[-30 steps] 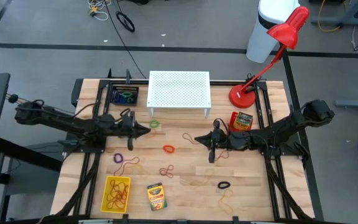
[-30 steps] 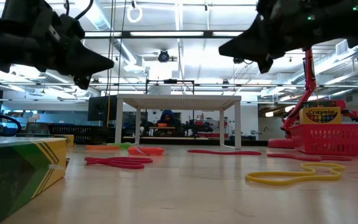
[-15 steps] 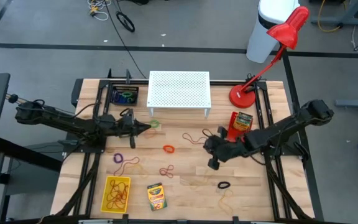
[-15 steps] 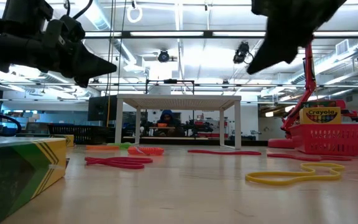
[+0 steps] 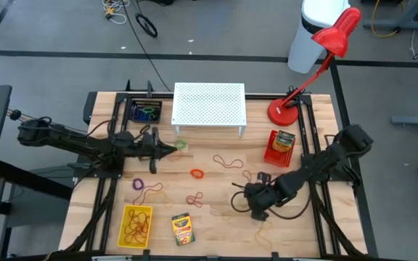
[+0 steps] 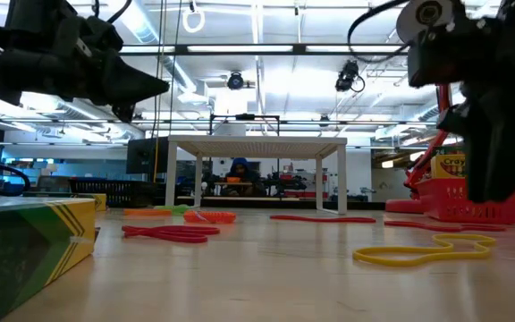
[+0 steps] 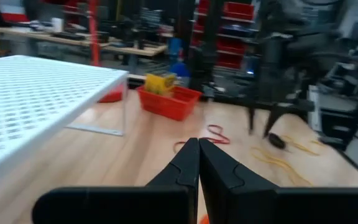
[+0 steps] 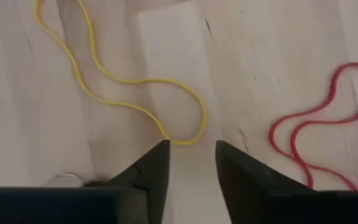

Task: Pick & Place Office Desk Supplies
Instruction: Put the right yellow rubber band into the yellow bin

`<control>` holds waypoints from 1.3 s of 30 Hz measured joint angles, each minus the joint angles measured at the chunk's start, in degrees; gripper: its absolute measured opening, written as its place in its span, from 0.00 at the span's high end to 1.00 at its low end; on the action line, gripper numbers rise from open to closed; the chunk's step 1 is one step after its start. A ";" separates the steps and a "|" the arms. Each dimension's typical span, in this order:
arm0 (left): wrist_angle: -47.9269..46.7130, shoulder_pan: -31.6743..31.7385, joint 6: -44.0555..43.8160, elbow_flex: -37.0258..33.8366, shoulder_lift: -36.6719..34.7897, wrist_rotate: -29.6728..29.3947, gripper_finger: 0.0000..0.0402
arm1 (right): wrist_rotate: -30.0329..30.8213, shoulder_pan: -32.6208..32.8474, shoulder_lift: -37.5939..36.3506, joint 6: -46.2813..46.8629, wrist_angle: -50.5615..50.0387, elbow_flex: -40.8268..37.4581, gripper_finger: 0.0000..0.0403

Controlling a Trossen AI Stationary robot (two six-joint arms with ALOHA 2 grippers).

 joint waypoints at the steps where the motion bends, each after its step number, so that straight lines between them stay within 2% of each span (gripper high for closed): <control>1: 0.28 -0.06 0.24 0.00 0.34 0.17 0.98 | -0.02 -0.23 0.64 -1.06 0.22 0.00 0.64; 5: 1.47 -0.06 -0.31 -0.02 1.93 0.76 0.98 | -1.11 -2.48 3.35 -4.67 3.60 0.00 0.58; 9: 2.78 -0.48 -1.40 -0.04 5.17 1.38 0.98 | -3.46 -4.74 5.72 -6.74 5.49 0.03 0.60; 14: 2.76 -1.93 -0.17 2.62 10.59 0.76 0.98 | -3.83 -5.39 6.22 -8.25 5.32 0.24 0.72; 20: 2.76 -3.31 -0.18 7.00 17.66 0.46 0.98 | -4.80 -5.23 6.55 -10.55 5.87 1.77 0.97; 24: 2.70 -4.18 -1.18 9.19 21.87 0.75 0.93 | -4.21 -5.21 6.55 -12.55 5.13 3.23 0.96; 31: 2.63 -4.24 -3.53 12.74 29.13 0.86 0.77 | 4.20 -5.22 6.50 -17.74 -0.34 9.07 0.98; 34: 2.58 -4.31 -3.89 15.18 32.35 3.41 0.71 | 9.98 -5.57 6.50 -19.48 -3.63 12.29 0.99; 39: 5.67 -5.47 -3.96 20.77 39.40 5.42 0.62 | 19.63 -7.89 6.44 -20.24 -1.67 15.79 0.99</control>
